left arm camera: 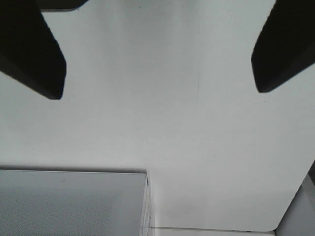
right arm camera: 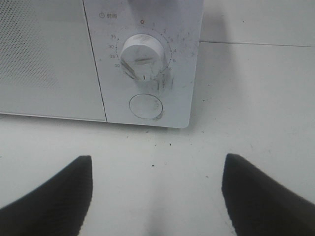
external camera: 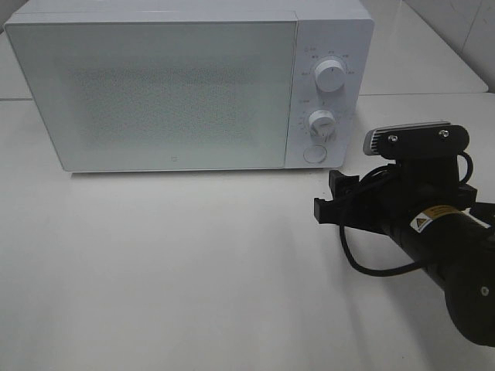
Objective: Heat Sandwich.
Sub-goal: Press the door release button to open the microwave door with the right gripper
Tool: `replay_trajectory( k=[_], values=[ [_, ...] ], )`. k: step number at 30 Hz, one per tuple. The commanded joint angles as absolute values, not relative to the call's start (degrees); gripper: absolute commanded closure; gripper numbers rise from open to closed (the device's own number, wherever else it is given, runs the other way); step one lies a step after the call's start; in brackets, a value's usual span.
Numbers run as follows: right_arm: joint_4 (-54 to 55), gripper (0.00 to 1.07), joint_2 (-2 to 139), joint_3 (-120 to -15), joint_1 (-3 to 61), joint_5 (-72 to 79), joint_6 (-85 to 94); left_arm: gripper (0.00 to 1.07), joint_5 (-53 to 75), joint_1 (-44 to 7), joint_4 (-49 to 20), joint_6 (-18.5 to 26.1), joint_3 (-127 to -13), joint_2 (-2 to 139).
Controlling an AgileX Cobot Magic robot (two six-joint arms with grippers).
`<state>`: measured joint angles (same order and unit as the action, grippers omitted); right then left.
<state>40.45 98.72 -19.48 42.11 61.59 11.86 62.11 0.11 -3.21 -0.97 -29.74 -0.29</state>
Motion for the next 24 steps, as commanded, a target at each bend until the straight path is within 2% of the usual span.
replay_trajectory(
  k=[1,6,13,14,24],
  values=[
    [40.5,0.36,98.8,-19.8,42.3,61.8,10.8,0.09,61.2,0.3,-3.4,-1.0,-29.6,-1.2],
    [40.5,0.36,98.8,-19.8,42.3,61.8,3.2,0.09,61.2,0.3,-3.4,-1.0,-29.6,-1.2],
    [40.3,0.36,98.8,-19.8,42.3,61.9,-23.5,0.09,61.2,0.3,-3.4,-1.0,-29.6,-1.2],
    [40.3,0.36,98.8,-19.8,42.3,61.9,-31.8,0.09,61.2,0.3,-3.4,-1.0,-29.6,-1.2],
    [40.3,0.40,98.8,-19.8,42.3,61.8,-61.9,0.09,61.2,0.3,-3.4,-1.0,-29.6,-1.2]
  ],
)
